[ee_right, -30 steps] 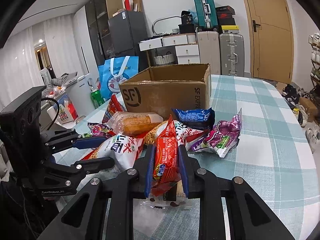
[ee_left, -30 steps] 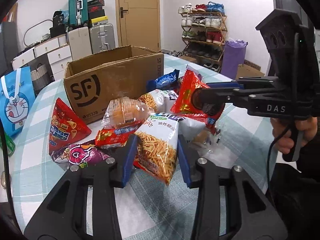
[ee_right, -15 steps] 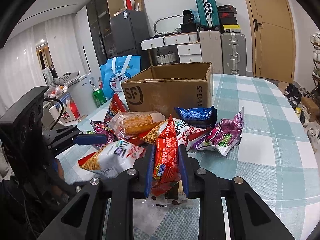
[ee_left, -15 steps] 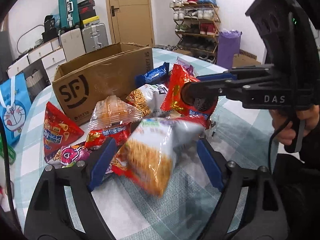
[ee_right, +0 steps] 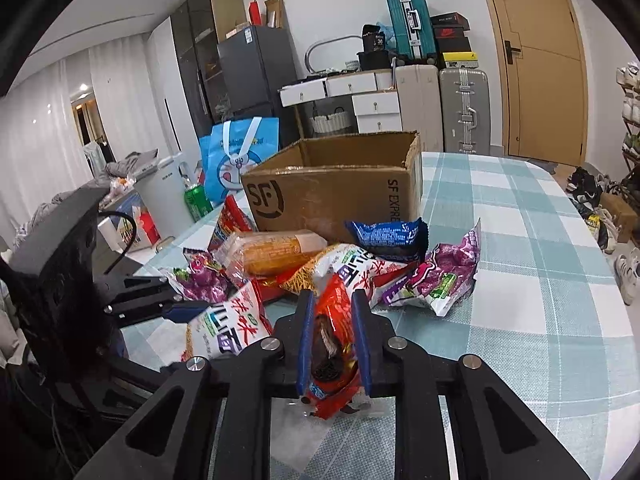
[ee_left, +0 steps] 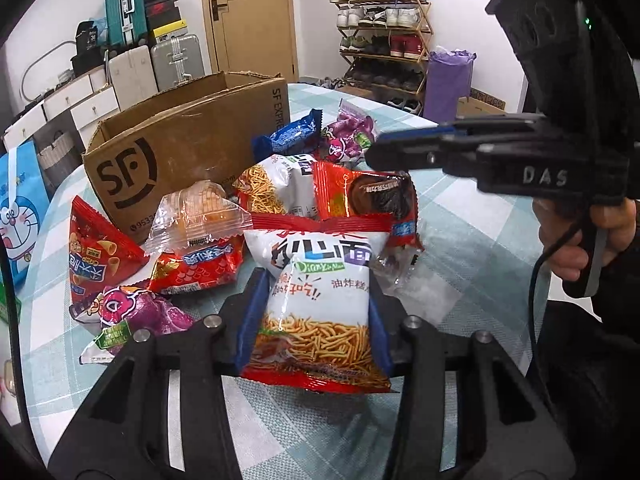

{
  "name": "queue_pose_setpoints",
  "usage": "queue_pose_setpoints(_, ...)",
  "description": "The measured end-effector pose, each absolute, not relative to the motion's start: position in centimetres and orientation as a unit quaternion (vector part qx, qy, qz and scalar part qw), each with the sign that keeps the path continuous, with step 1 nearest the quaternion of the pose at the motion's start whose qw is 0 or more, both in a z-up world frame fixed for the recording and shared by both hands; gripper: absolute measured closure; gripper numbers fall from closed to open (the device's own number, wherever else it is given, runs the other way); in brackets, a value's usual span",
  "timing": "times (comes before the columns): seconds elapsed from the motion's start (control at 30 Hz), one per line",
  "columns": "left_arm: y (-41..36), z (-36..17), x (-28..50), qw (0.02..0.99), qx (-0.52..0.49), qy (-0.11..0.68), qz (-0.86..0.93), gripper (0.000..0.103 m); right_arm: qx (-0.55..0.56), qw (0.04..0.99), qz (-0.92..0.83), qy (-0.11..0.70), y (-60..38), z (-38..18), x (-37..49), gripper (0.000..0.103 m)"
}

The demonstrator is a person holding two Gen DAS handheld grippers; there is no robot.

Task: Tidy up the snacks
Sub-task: 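Close the right gripper on the Oreo pack while the left gripper grasps the noodle-snack bag, lift both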

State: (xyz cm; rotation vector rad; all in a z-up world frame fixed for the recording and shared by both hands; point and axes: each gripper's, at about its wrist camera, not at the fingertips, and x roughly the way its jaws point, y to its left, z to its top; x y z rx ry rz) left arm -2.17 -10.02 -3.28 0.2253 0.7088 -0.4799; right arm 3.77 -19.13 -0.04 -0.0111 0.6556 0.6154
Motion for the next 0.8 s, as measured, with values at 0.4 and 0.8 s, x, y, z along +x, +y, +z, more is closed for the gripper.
queue_pose_setpoints(0.4, -8.8, -3.0, -2.0, 0.908, 0.089, 0.343, -0.224, 0.06, -0.038, 0.876, 0.312, 0.366, -18.4, -2.5, 3.6, 0.061)
queue_pose_setpoints(0.8, -6.8, -1.9, -2.0, 0.918, 0.045, 0.33, -0.218, 0.061, -0.13, 0.875, 0.306, 0.352, -16.0, -3.6, 2.2, 0.038)
